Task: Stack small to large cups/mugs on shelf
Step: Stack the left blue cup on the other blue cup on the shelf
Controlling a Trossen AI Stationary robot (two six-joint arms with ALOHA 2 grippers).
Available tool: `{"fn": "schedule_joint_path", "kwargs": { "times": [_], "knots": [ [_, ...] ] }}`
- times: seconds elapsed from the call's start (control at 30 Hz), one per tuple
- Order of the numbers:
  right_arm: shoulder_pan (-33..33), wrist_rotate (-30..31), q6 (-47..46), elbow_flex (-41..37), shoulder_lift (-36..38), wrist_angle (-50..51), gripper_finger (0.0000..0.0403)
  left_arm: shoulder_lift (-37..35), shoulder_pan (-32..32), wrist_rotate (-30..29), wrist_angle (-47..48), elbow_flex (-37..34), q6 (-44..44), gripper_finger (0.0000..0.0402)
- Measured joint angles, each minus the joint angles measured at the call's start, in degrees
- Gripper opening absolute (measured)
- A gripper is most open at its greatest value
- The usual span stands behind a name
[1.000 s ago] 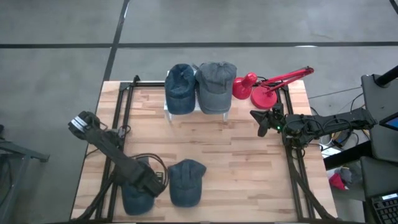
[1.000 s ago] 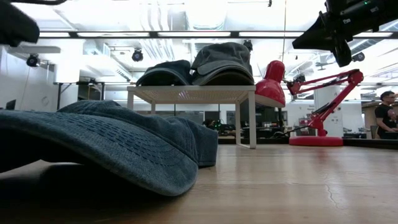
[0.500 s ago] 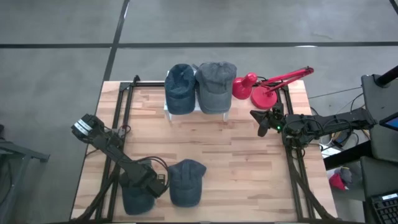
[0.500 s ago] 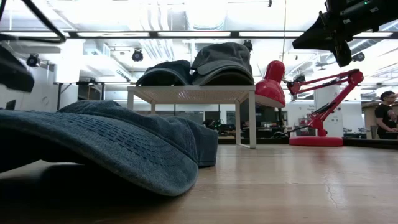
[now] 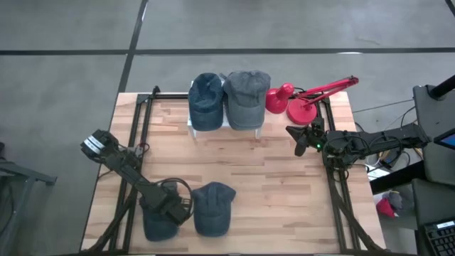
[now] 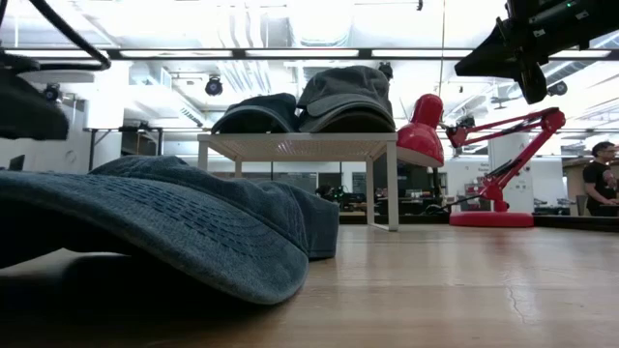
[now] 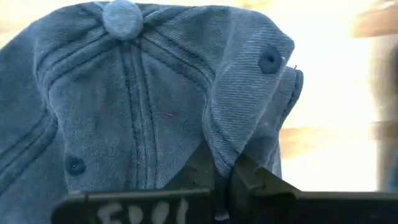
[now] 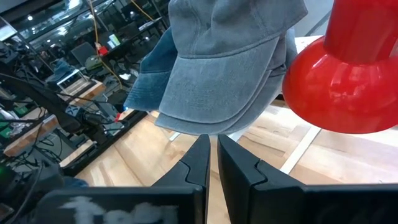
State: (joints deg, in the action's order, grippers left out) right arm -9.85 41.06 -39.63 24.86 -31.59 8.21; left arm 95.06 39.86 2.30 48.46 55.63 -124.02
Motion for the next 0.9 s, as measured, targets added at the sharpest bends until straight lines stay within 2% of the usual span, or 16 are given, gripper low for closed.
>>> {"fn": "schedule_joint_path", "kwargs": {
  "times": [0.2,0.33,0.47,0.7,0.77,0.9],
  "knots": [
    [0.0,0.0,0.0,0.0,0.0,0.0,0.0029,-1.5,0.0,-4.5,0.5,1.7,1.5,0.0005],
    [0.0,0.0,-0.2,0.0,0.0,0.0,0.0029,-3.4,0.0,-10.6,4.4,4.6,2.7,0.0003],
    [0.0,0.0,-0.3,0.0,0.0,0.0,0.0029,-4.6,0.0,-16.7,14.0,10.6,3.8,0.0002],
    [0.0,0.0,-0.3,0.0,0.0,0.0,0.0029,-5.0,0.0,-22.3,37.6,25.1,3.9,0.0001],
    [0.0,0.0,-0.3,0.0,0.0,0.0,0.0029,-5.0,0.0,-25.6,42.2,29.2,3.9,0.0001],
    [0.0,0.0,-0.3,0.0,0.0,0.0,0.0029,-6.3,-0.3,-37.9,41.7,33.2,6.6,0.0001]
  ]
}}
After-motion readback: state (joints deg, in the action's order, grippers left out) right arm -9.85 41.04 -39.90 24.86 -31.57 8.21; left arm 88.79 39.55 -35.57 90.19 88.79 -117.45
